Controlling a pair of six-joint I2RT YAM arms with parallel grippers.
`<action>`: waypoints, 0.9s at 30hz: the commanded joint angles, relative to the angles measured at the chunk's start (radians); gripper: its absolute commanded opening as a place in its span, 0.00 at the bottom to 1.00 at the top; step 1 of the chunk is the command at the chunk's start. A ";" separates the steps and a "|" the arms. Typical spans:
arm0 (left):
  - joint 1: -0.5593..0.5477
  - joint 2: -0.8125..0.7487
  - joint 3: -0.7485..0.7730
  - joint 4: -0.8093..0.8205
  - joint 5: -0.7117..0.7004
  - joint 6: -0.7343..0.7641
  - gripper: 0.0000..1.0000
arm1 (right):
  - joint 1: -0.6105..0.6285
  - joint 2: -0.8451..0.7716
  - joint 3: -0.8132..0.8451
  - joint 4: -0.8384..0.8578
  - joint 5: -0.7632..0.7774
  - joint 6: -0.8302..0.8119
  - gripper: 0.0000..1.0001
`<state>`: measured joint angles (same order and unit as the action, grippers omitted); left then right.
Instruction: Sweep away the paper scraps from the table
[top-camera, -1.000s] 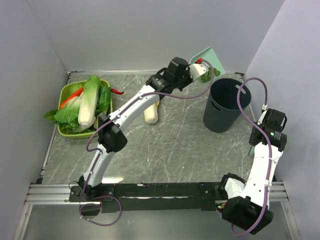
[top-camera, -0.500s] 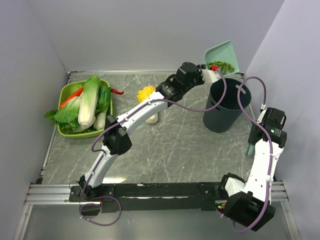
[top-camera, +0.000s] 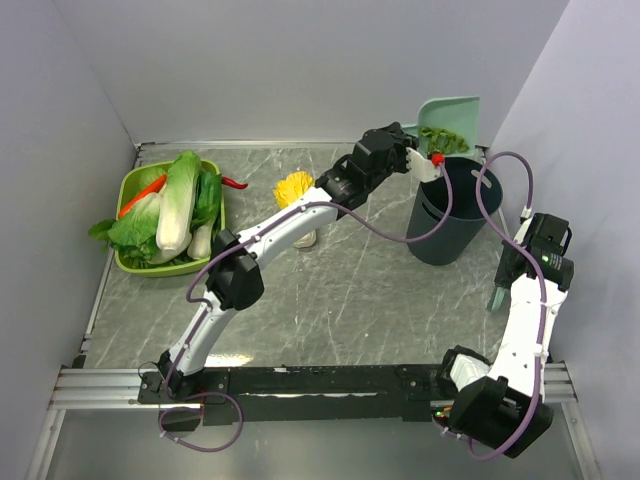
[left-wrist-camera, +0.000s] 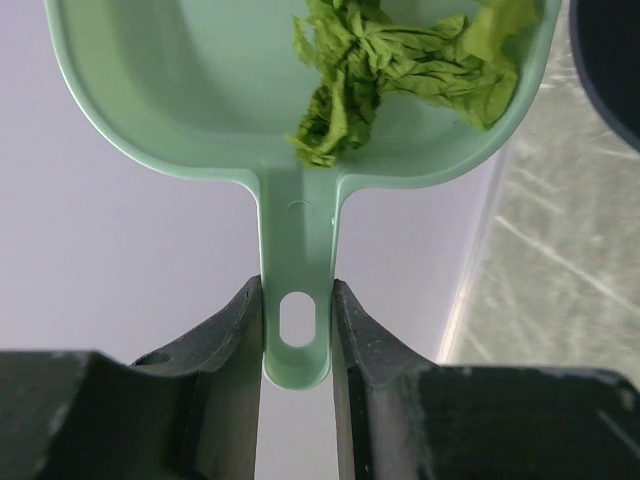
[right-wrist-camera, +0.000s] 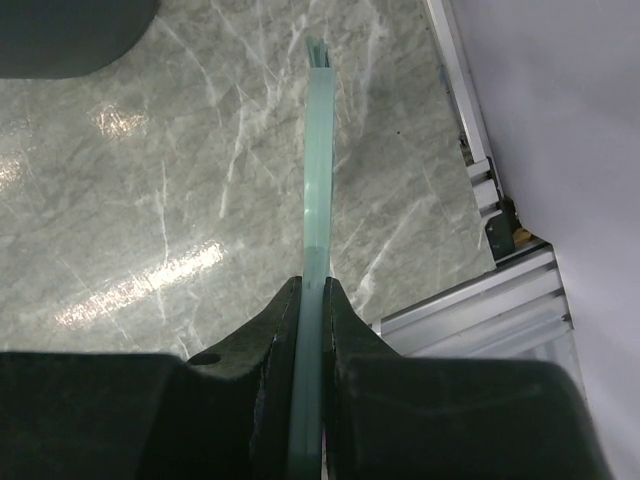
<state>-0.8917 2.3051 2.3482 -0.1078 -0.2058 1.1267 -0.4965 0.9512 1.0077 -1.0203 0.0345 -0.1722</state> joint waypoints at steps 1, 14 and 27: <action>-0.007 -0.019 -0.036 0.170 0.037 0.195 0.01 | -0.007 0.011 0.019 0.031 -0.005 0.020 0.00; -0.016 -0.027 -0.115 0.321 0.108 0.484 0.01 | -0.007 0.049 0.046 0.014 -0.030 0.056 0.00; -0.004 -0.035 -0.083 0.433 0.082 0.378 0.01 | -0.008 0.052 0.058 0.006 -0.054 0.059 0.00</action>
<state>-0.9001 2.3051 2.2246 0.2081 -0.1204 1.5852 -0.4965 1.0054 1.0138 -1.0187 -0.0086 -0.1242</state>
